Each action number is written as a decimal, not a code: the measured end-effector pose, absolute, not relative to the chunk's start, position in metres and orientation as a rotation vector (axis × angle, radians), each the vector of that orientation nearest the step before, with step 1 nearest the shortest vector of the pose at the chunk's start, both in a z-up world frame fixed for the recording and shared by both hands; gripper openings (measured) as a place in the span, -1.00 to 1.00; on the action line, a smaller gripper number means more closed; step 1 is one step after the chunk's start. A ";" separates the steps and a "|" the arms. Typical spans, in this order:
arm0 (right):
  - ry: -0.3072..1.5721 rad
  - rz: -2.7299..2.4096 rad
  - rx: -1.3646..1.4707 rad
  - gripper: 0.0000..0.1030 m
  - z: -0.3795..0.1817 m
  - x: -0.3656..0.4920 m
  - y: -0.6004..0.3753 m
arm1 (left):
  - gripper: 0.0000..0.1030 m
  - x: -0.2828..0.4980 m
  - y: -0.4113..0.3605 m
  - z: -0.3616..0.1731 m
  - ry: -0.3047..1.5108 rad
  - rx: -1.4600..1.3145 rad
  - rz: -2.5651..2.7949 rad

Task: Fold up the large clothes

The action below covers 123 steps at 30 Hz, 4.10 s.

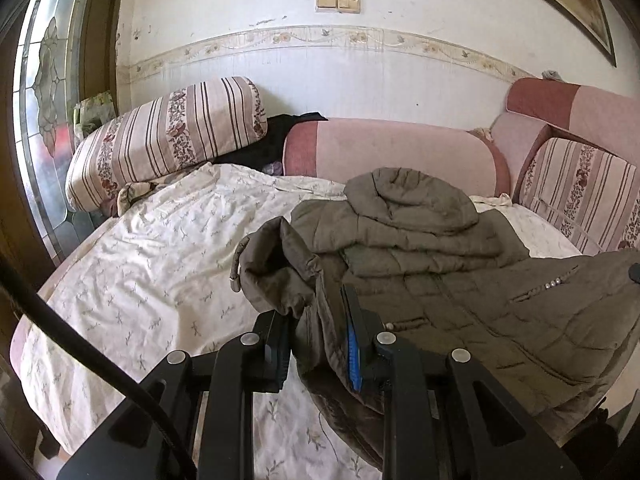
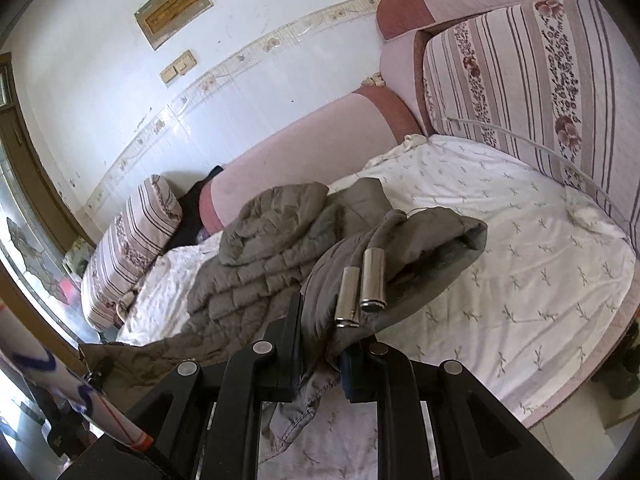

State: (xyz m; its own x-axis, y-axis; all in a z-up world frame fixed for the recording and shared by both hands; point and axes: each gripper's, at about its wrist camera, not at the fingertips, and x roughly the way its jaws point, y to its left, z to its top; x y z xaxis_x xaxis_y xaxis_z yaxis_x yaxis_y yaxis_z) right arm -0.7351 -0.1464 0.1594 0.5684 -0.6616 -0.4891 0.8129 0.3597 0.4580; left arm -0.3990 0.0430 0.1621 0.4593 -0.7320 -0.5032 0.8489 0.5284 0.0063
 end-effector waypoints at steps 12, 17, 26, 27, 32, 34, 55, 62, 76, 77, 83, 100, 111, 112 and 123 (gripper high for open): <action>0.192 -0.931 0.724 -0.69 0.176 -0.741 -0.131 | -0.58 -0.382 0.061 0.178 0.498 0.224 -0.986; 0.163 -0.928 0.673 -0.79 0.190 -0.750 -0.116 | -0.58 -0.380 0.066 0.184 0.496 0.212 -0.996; 0.179 -0.911 0.626 -0.77 0.212 -0.764 -0.133 | -0.57 -0.380 0.032 0.186 0.503 0.258 -1.018; 0.200 -0.914 0.653 -0.59 0.205 -0.770 -0.137 | -0.57 -0.384 0.030 0.183 0.502 0.272 -1.028; 0.228 -0.895 0.907 0.11 0.139 -0.826 -0.147 | -0.57 -0.396 0.026 0.177 0.462 0.312 -1.022; 0.245 -0.889 1.026 0.11 0.102 -0.848 -0.146 | -0.57 -0.396 0.026 0.177 0.480 0.295 -1.024; 0.243 -0.741 1.158 -0.77 0.027 -0.832 -0.130 | -0.57 -0.387 0.033 0.176 0.513 0.285 -1.004; 0.225 -0.796 0.897 -0.80 0.108 -0.817 -0.137 | -0.57 -0.374 0.025 0.192 0.492 0.284 -0.999; 0.178 -0.869 0.662 -0.82 0.221 -0.747 -0.253 | -0.52 -0.305 -0.057 0.237 0.499 0.248 -0.981; 0.182 -0.878 0.657 -0.82 0.226 -0.740 -0.269 | -0.52 -0.299 -0.069 0.240 0.502 0.247 -0.981; 0.231 -0.948 0.634 -0.82 0.233 -0.685 -0.378 | -0.40 -0.247 -0.140 0.245 0.552 0.219 -0.970; 0.392 -1.136 0.746 -0.97 0.140 -0.617 -0.557 | 0.19 -0.219 -0.179 0.208 0.486 0.310 -1.066; 0.603 -0.510 0.507 -0.74 0.122 -0.557 -0.358 | 0.18 -0.273 -0.124 0.097 0.712 0.418 -1.231; 0.653 -0.445 0.488 -0.60 0.112 -0.546 -0.341 | 0.18 -0.275 -0.119 0.088 0.730 0.431 -1.244; 0.772 -0.643 0.538 -1.00 0.065 -0.478 -0.401 | 0.26 -0.247 -0.238 0.070 0.616 0.515 -1.102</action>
